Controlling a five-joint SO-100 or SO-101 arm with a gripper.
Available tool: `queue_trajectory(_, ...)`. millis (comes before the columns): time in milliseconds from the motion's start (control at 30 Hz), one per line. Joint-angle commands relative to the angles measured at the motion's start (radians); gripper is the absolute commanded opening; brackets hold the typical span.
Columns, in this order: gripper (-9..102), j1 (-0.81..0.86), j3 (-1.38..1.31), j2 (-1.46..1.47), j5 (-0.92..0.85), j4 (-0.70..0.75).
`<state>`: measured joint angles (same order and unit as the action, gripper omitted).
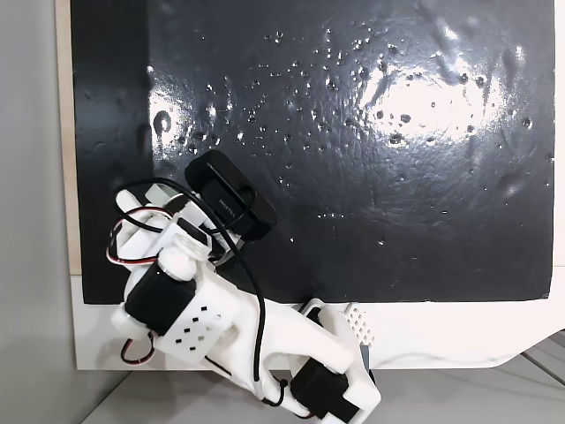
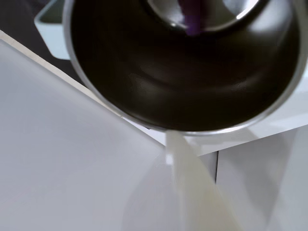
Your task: Grasp a pengrip and put it in the cup.
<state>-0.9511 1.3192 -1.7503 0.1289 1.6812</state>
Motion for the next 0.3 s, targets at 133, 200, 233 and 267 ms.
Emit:
queue_trajectory(133, 40, -0.006, -0.006, -0.066, -0.017, 0.006)
queue_trajectory(200, 39, -0.006, -0.006, -0.066, -0.017, 0.006)
queue_trajectory(233, 39, -0.006, -0.006, -0.066, -0.017, 0.006)
queue_trajectory(267, 39, -0.005, -0.006, -0.066, -0.017, 0.006)
